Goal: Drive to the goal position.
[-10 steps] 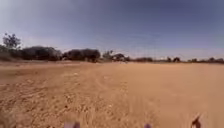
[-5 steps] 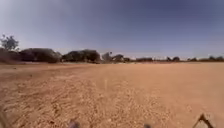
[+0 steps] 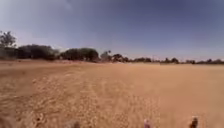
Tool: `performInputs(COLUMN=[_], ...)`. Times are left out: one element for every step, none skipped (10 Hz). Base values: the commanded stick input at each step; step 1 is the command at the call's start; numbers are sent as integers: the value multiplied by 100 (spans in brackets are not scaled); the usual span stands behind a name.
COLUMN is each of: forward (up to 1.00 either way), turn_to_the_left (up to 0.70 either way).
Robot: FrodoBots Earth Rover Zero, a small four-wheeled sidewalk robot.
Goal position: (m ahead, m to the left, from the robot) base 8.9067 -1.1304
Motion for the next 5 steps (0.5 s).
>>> performInputs(forward=[70,70,70,70,70], turn_to_the_left=[-14,0,0,0,0])
